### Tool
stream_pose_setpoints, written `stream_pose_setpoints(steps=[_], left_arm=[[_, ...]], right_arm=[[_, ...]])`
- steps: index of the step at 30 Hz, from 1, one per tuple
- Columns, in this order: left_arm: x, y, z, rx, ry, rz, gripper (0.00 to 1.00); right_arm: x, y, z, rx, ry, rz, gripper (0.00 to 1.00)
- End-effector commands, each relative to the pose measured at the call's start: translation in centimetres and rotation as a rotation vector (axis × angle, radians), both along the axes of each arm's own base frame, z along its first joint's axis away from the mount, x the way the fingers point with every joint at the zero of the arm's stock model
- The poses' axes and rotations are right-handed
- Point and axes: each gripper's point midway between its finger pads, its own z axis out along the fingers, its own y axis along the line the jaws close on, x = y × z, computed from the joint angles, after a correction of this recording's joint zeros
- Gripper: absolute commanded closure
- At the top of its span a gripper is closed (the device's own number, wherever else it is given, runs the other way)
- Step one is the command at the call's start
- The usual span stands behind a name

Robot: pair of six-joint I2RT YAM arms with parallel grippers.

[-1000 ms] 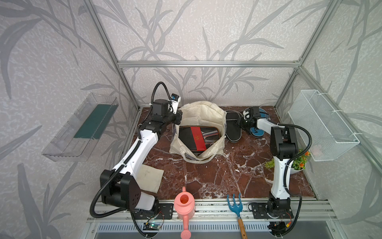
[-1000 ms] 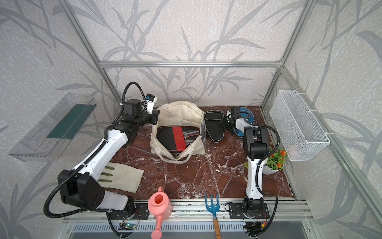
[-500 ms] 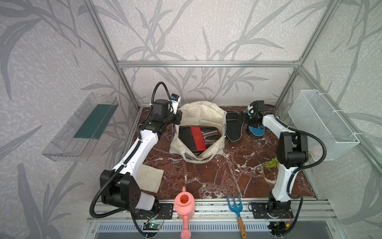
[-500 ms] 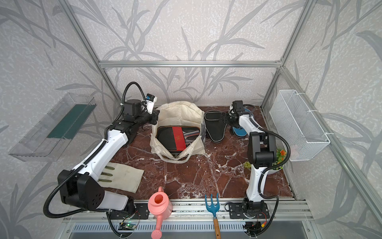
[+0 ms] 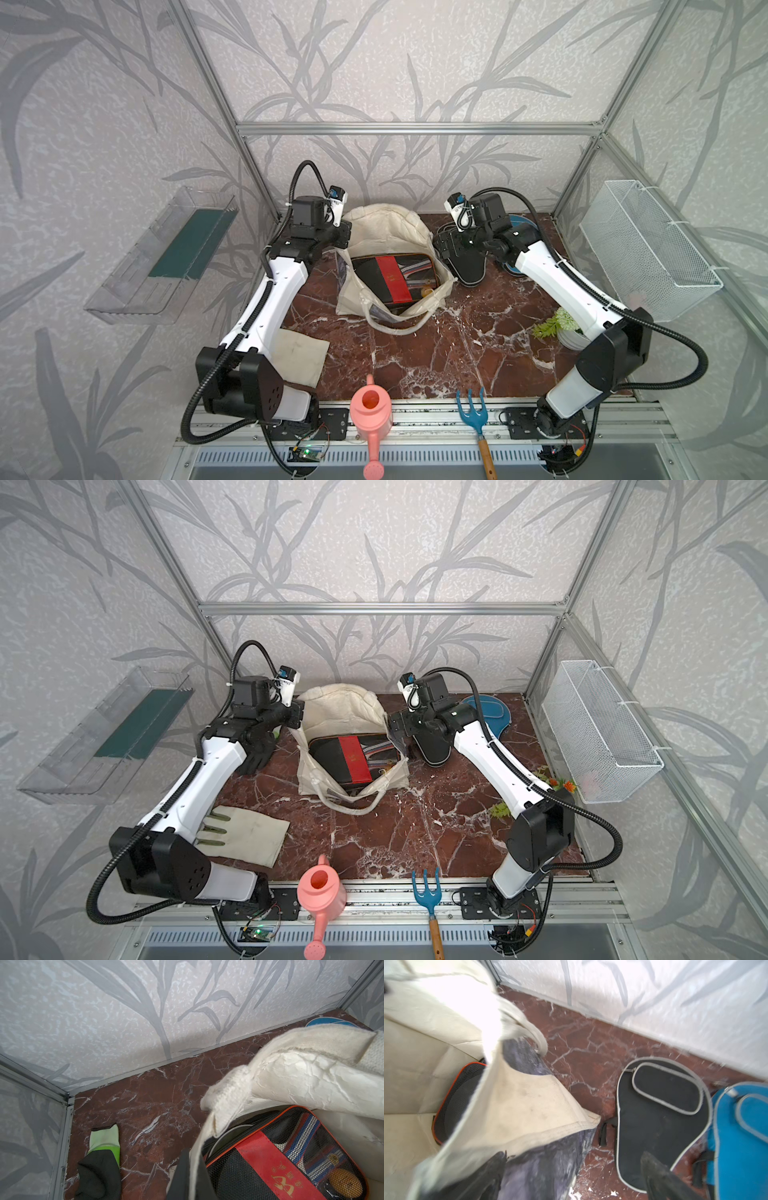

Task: Remove the ping pong set from the canvas bag
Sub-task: Adjust the canvas bag at the center of the board.

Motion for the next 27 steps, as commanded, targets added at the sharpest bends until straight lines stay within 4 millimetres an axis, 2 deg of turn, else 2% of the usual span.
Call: stream_pose_setpoints(steps=[1, 4, 7, 12, 17, 19, 24, 27], left_arm=[[1.4, 0.9, 8.8, -0.003, -0.258, 0.007, 1.0], [1.8, 0.7, 9.9, -0.01, -0.283, -0.012, 1.0], [2.1, 0.0, 11.0, -0.032, -0.302, -0.044, 1.0], [2.0, -1.2, 11.5, -0.072, -0.31, -0.105, 1.0], [0.9, -1.9, 10.6, -0.122, -0.291, -0.131, 1.0], [0.5, -1.6, 9.8, -0.134, -0.292, -0.114, 1.0], [-0.2, -0.7, 7.4, -0.143, -0.266, -0.05, 1.0], [-0.5, -0.5, 6.5, -0.144, -0.26, -0.037, 1.0]], right_arm=[[-2.1, 1.0, 3.5, -0.098, -0.097, 0.081, 0.01], [-4.2, 4.1, 5.9, -0.111, -0.152, 0.199, 0.01], [-6.0, 6.8, 7.5, -0.125, -0.187, 0.301, 0.01], [-7.8, 12.0, 6.4, -0.135, -0.138, 0.46, 0.01], [-8.0, 16.4, 2.3, -0.152, -0.04, 0.58, 0.01], [-7.5, 17.8, -0.3, -0.174, 0.006, 0.605, 0.01], [-5.2, 19.6, -5.4, -0.238, 0.062, 0.603, 0.01], [-3.5, 20.3, -7.1, -0.228, 0.07, 0.589, 0.01]])
